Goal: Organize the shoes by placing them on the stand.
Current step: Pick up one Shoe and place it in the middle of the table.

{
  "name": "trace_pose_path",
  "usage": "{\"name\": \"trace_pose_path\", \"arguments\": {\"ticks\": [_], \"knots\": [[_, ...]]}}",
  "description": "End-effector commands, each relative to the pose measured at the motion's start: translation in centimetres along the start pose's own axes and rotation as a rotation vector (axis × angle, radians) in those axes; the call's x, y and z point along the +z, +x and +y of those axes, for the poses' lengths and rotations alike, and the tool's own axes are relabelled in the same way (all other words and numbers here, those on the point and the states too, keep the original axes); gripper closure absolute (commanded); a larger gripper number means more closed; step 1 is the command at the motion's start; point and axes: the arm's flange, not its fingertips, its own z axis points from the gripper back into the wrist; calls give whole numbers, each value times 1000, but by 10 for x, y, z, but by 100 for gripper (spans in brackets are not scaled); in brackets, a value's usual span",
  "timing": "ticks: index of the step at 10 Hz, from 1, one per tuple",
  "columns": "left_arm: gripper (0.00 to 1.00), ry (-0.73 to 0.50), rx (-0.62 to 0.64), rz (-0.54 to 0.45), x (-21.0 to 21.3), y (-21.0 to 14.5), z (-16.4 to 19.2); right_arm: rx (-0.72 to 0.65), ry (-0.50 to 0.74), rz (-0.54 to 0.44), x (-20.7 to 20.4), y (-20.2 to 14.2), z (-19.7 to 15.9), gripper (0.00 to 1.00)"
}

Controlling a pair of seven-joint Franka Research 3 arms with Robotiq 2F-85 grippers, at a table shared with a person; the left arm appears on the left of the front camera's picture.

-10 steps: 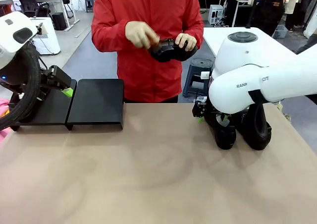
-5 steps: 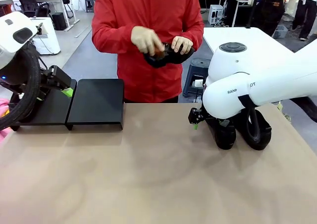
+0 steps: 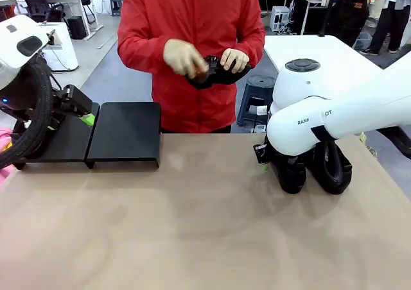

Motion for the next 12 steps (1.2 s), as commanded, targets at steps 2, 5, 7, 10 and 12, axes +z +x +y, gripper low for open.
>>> {"name": "trace_pose_path", "arguments": {"ticks": [2,5,7,10,12], "knots": [[10,1,-13,-1,0,1,3,-51,-43,0,5,9,0,100],[10,1,-13,-1,0,1,3,-76,-66,15,7,13,-8,100],[10,1,-13,-1,0,1,3,-89,-70,13,9,14,-12,100],[10,1,-13,-1,0,1,3,-99,-65,35,21,12,-11,100],[10,1,-13,-1,0,1,3,-158,-76,-17,77,-5,6,100]]}}
